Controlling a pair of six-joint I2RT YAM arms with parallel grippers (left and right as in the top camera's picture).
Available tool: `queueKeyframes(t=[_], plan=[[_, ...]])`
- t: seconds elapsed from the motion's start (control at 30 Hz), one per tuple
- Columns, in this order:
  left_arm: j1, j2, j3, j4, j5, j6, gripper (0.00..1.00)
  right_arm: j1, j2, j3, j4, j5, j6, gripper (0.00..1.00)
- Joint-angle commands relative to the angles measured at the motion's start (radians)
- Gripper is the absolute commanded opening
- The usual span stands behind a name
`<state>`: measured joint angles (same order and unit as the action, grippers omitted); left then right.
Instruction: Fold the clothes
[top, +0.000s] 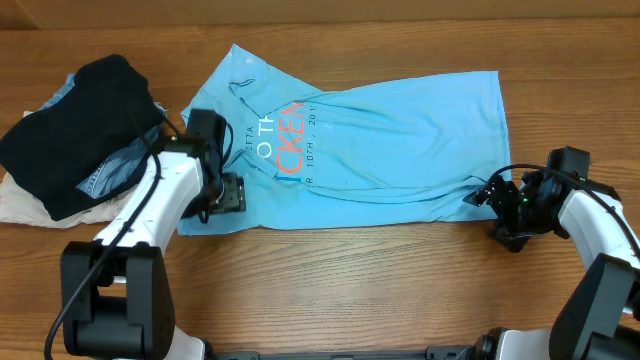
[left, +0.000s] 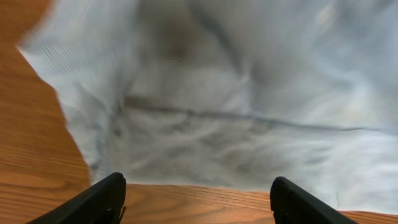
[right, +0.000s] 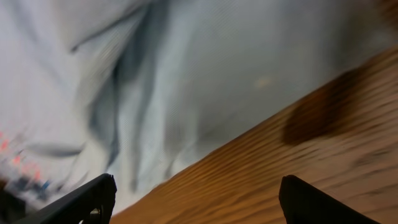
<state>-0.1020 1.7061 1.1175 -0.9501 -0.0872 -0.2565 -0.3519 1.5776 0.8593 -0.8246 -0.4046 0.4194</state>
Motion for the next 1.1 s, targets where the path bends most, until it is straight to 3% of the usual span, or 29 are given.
queueKeyframes(t=[0.0,0.07,0.1,0.13,0.3,0.4,0.47,0.53,0.8,0.83,0.87,0.93,1.07], plan=[[0.005,0.009,-0.083,0.064,0.002,-0.036,0.76,-0.019,0.0,0.018,-0.013,0.172,0.096,0.86],[0.005,0.009,-0.144,0.123,-0.029,-0.036,0.72,-0.057,0.002,0.017,0.013,0.207,0.132,0.71],[0.005,0.009,-0.168,0.149,-0.04,-0.037,0.7,-0.072,0.002,0.015,0.033,0.206,0.132,0.58],[0.005,0.009,-0.193,0.172,-0.05,-0.04,0.69,-0.083,0.002,0.01,0.056,0.2,0.132,0.53],[0.005,0.009,-0.273,0.23,-0.08,-0.04,0.65,-0.084,0.003,-0.068,0.257,0.121,0.135,0.44],[0.005,0.009,-0.278,0.226,-0.126,-0.053,0.66,-0.08,0.003,-0.114,0.305,0.101,0.135,0.34],[0.006,0.009,-0.278,0.232,-0.129,-0.064,0.67,-0.08,0.003,-0.132,0.306,0.146,0.135,0.24],[0.009,0.009,-0.278,0.241,-0.13,-0.066,0.67,-0.085,0.003,-0.135,0.305,0.186,0.135,0.05],[0.107,0.009,-0.278,0.225,-0.13,-0.045,0.63,-0.188,0.003,-0.071,0.235,0.251,0.135,0.04],[0.13,0.009,-0.278,0.221,-0.126,-0.035,0.63,-0.187,0.003,-0.06,0.234,0.192,0.13,0.44],[0.132,0.009,-0.277,0.217,-0.125,-0.034,0.64,-0.187,0.003,-0.054,0.23,0.173,0.129,0.54],[0.132,0.009,-0.272,0.209,-0.121,-0.023,0.66,-0.188,-0.005,-0.031,0.207,0.151,0.127,0.57],[0.132,0.008,-0.25,0.174,-0.121,-0.019,0.67,-0.184,-0.053,0.089,0.113,0.021,0.05,0.55]])
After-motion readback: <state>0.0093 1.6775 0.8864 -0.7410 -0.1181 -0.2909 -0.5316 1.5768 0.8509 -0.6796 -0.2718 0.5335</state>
